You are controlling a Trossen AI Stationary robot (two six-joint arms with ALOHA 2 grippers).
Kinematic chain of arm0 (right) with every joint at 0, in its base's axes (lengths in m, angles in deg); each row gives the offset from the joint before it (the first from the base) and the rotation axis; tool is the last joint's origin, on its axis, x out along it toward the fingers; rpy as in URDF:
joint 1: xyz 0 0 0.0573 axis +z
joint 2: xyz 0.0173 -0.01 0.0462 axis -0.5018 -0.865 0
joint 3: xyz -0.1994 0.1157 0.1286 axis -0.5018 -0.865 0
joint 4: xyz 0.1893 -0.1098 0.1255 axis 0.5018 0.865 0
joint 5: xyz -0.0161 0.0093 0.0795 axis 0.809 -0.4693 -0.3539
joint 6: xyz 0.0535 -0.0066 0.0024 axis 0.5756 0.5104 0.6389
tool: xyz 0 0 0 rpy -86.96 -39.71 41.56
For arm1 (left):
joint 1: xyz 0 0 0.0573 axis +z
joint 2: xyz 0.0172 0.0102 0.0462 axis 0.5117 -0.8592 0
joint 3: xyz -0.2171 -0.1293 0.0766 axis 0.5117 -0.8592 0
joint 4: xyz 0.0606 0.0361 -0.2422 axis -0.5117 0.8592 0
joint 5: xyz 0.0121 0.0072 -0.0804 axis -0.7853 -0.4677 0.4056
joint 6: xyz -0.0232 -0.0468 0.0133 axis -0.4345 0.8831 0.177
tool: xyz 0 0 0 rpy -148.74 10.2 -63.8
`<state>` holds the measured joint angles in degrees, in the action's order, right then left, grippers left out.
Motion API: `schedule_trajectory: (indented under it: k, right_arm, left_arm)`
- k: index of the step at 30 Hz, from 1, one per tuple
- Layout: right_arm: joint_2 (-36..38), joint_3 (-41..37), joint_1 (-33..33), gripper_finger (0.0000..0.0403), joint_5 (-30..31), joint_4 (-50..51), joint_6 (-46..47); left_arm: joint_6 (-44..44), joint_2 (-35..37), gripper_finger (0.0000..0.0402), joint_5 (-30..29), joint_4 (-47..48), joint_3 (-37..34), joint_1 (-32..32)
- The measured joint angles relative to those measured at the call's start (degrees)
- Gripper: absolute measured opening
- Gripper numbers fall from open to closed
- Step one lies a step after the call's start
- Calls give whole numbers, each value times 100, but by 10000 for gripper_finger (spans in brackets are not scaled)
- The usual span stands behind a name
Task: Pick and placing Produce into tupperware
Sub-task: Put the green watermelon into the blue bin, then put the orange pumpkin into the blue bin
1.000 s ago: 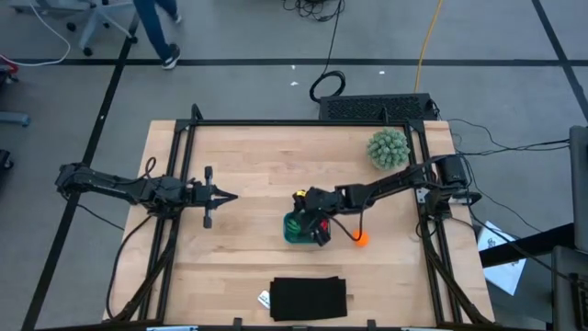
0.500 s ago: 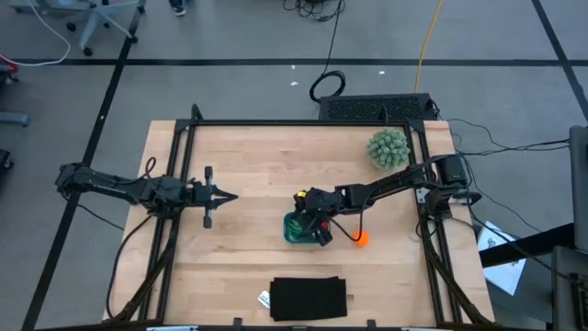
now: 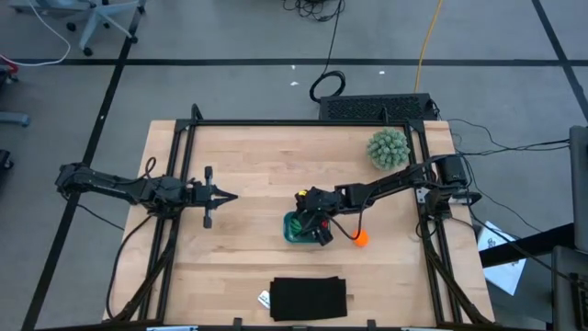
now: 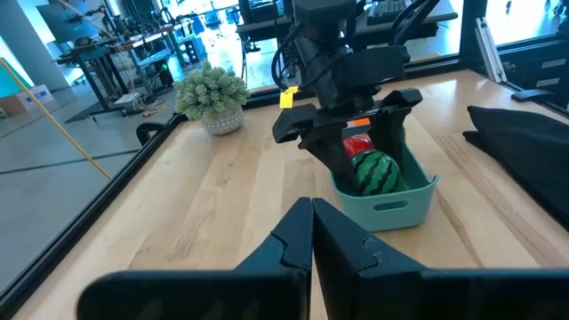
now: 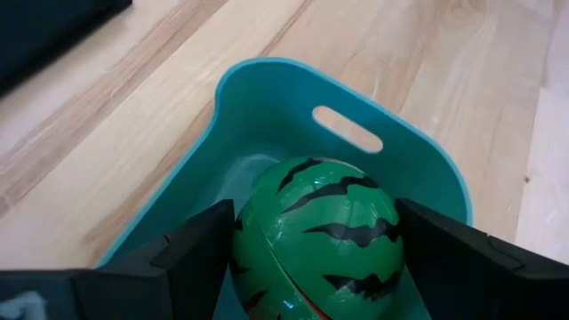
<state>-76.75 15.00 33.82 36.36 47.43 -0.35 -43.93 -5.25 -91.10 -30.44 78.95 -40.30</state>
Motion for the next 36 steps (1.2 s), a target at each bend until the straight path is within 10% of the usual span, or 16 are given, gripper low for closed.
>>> schedule_trajectory:
  k: [36]
  right_arm:
    - [0, 0, 2, 319, 0, 0, 199]
  left_arm:
    - [-7, -1, 15, -2, -2, 0, 0]
